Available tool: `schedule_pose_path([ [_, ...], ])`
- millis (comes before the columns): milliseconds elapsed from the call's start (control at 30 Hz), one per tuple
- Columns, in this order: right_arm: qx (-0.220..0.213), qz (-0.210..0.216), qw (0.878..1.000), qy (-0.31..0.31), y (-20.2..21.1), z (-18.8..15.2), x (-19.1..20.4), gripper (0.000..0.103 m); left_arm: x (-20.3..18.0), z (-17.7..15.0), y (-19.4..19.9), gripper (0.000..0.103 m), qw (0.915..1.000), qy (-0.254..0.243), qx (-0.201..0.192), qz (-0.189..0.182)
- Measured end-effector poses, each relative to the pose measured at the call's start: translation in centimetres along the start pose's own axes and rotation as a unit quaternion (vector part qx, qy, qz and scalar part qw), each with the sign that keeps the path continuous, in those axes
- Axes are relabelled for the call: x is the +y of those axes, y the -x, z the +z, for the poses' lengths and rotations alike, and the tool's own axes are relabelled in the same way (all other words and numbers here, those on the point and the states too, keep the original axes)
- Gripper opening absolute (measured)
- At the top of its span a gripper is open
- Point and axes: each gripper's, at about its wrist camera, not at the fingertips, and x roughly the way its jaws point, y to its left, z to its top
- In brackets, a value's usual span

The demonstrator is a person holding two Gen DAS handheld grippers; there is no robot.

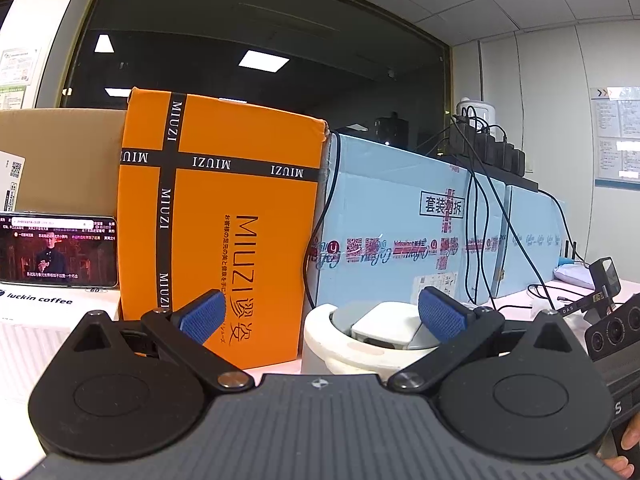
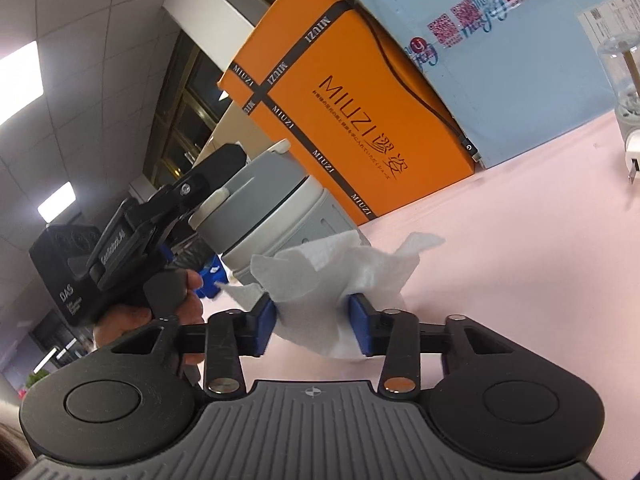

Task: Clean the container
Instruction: 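Wipe the tissue around the mug body toward its base, right tool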

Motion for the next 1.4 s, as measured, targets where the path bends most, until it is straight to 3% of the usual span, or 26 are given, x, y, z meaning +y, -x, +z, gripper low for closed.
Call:
schedule_pose_path([
  [267,0.032,-0.025,0.999,0.021,-0.6,-0.3,0.3,0.021,0.0,0.0,0.0,0.103,1.0,0.002,0.0,-0.001],
  [400,0.028,-0.027,0.999,0.033,-0.5,-0.4,0.8,0.016,0.2,-0.1,0.0,0.103,1.0,0.003,-0.001,0.002],
  [600,-0.001,-0.018,0.999,0.036,0.4,-0.1,1.3,0.015,0.4,0.0,-0.1,0.103,0.9999,0.007,-0.003,0.008],
  [733,-0.04,0.008,0.999,0.034,1.7,0.4,1.6,0.009,0.4,0.0,-0.1,0.103,1.0,0.009,-0.002,0.003],
  [933,-0.08,0.043,0.996,0.015,2.3,0.7,1.5,0.009,0.2,-0.1,-0.2,0.103,0.9999,0.01,-0.001,-0.002],
  [1200,-0.067,0.011,0.998,0.008,1.7,0.9,0.8,0.009,0.2,-0.2,-0.2,0.103,1.0,0.009,-0.003,-0.001],
  [1400,-0.043,-0.021,0.998,0.04,1.4,0.5,1.2,0.009,0.1,-0.2,-0.2,0.103,0.9999,0.01,-0.004,-0.002],
])
